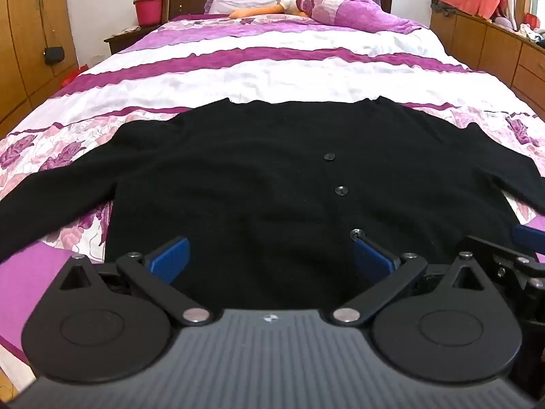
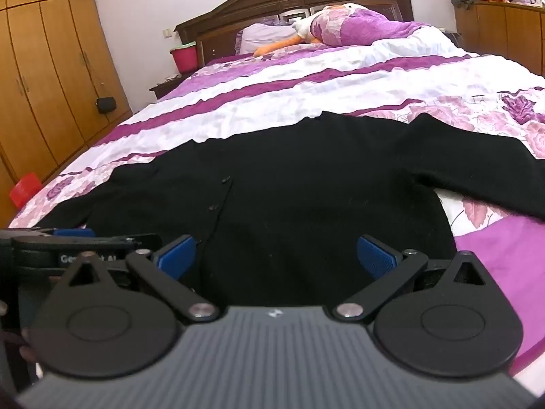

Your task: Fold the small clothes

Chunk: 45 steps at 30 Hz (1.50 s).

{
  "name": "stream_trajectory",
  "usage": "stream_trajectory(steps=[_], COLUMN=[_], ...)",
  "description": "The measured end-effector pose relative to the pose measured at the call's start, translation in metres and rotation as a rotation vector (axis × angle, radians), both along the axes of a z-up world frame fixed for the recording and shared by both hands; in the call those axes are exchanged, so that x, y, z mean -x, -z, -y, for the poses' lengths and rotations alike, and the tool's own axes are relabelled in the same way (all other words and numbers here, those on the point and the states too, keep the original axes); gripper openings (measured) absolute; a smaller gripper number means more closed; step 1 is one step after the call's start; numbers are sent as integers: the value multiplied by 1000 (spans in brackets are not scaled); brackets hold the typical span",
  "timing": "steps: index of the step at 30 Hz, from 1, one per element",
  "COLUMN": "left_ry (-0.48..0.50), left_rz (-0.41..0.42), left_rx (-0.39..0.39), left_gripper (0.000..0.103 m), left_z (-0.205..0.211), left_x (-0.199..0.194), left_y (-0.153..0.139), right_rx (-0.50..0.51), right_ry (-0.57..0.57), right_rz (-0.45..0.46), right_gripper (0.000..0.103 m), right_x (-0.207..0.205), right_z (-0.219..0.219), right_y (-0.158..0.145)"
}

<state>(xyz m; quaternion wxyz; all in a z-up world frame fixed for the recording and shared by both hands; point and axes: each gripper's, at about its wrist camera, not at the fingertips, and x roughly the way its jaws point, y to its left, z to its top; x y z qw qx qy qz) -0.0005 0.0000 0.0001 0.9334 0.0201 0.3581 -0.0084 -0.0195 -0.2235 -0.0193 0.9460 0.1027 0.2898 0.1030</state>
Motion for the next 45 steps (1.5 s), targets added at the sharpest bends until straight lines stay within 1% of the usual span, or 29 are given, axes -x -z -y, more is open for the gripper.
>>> stream_trajectory(steps=[3,5,6,8,11,16,20,23,30,39,45], left_ry=[-1,-10,-12,-22,-26,-26,-25,-26,-38,-37,-35], left_rz=[-5,-6,-7,-15,-20,-23,-16,-14,-15,-20,-23], left_rx=[9,16,19,24,37,37,35,35,45,38,39], left_gripper=[103,103,103,103,103,103,103,103,103,103,103], left_z=[1,-3,-4,-2,-6,-5,-3,-3,-5,-4,-3], left_x=[0,0,0,1,-1,-1,2,3,6,7,6], left_y=[0,1,1,2,1,1,-1,-2,-5,-5,-5], right_rx=[-7,-26,-35,-55,-64,-109,-138,-139,-130,-128,-138], right_ry=[20,10,-7,-6,-8,2,7,5,-2,-2,15], right_rz=[-6,-30,-35,-37,-17,31,28,9,4,-16,-28], right_gripper=[103,103,103,103,103,103,103,103,103,103,103], right_x=[1,-1,-1,-1,2,8,10,7,9,8,7], right_z=[0,1,3,3,5,13,18,20,18,19,24], right_y=[0,1,5,7,6,6,4,4,3,4,6])
